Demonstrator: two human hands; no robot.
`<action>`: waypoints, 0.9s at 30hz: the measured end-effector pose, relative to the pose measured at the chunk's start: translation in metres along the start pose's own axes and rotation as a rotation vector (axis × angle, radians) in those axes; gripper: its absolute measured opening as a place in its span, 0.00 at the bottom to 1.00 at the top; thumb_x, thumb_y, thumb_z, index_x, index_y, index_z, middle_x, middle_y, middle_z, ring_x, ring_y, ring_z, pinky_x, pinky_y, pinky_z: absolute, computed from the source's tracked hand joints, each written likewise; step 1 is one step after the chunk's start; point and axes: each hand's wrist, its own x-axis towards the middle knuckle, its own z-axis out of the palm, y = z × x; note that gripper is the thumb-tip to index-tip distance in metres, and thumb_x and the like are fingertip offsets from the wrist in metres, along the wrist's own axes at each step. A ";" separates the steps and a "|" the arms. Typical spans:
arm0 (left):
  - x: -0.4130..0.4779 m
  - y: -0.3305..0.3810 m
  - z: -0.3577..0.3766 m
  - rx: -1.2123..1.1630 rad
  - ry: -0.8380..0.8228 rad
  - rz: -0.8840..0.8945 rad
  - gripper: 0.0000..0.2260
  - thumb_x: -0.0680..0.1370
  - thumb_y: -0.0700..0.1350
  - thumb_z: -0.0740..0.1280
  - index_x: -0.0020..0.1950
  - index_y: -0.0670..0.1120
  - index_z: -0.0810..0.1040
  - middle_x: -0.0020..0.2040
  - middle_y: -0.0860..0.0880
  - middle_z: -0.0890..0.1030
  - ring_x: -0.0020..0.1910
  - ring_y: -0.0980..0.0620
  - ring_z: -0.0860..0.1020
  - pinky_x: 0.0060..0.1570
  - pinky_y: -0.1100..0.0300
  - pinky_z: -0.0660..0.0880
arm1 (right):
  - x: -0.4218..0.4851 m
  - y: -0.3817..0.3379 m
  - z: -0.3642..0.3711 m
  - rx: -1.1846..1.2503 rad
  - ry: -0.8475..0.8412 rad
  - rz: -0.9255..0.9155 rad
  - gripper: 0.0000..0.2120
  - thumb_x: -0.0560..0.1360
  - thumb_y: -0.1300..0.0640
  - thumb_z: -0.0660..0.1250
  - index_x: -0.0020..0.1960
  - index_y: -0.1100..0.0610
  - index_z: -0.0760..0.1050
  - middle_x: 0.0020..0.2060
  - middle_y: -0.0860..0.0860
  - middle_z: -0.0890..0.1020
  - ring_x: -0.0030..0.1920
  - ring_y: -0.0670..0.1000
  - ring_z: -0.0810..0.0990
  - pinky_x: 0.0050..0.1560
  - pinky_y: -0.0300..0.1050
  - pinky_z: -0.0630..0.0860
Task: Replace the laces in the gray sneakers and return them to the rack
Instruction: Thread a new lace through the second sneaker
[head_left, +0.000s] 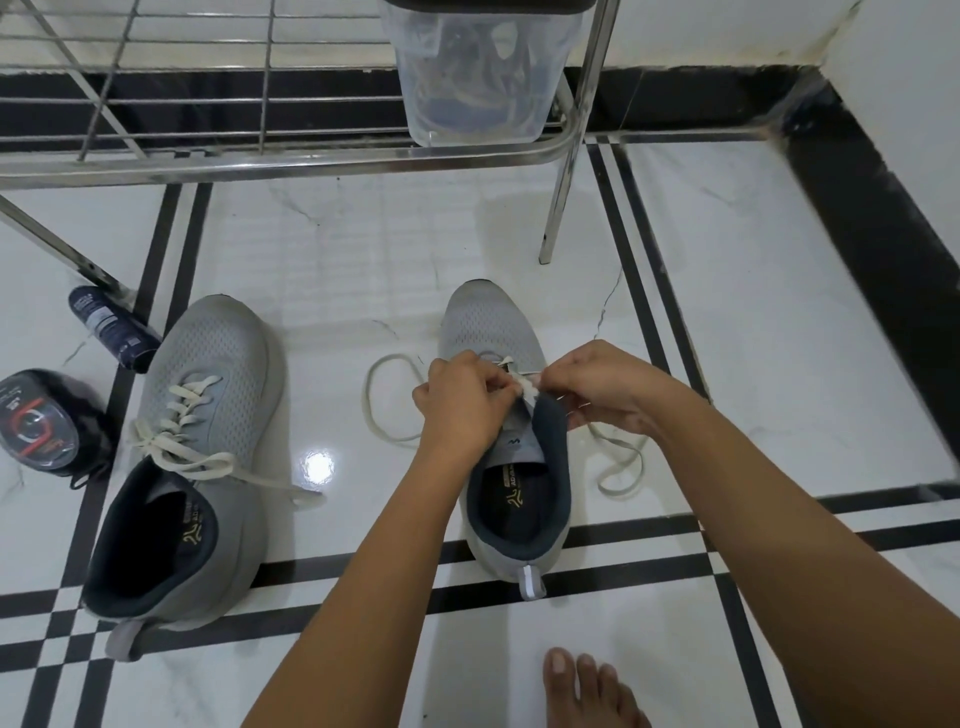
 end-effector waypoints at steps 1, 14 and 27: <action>0.001 0.001 0.000 0.024 -0.011 -0.001 0.07 0.75 0.50 0.68 0.49 0.52 0.83 0.54 0.52 0.76 0.60 0.48 0.67 0.55 0.54 0.59 | 0.001 0.003 0.000 0.078 -0.004 0.013 0.05 0.75 0.64 0.66 0.45 0.66 0.78 0.33 0.56 0.78 0.31 0.50 0.76 0.34 0.42 0.78; -0.059 0.004 0.019 -0.131 0.047 0.185 0.14 0.74 0.53 0.67 0.54 0.46 0.77 0.50 0.52 0.77 0.48 0.59 0.71 0.50 0.68 0.68 | 0.004 0.005 0.003 0.396 0.179 -0.125 0.12 0.79 0.67 0.55 0.39 0.57 0.68 0.37 0.55 0.80 0.38 0.51 0.79 0.45 0.45 0.72; -0.055 -0.003 0.017 -0.176 0.042 0.203 0.09 0.76 0.43 0.65 0.53 0.42 0.77 0.48 0.51 0.76 0.47 0.55 0.73 0.45 0.70 0.67 | -0.010 -0.002 -0.024 0.132 -0.079 -0.332 0.11 0.74 0.64 0.64 0.35 0.54 0.76 0.37 0.48 0.79 0.37 0.47 0.73 0.38 0.40 0.67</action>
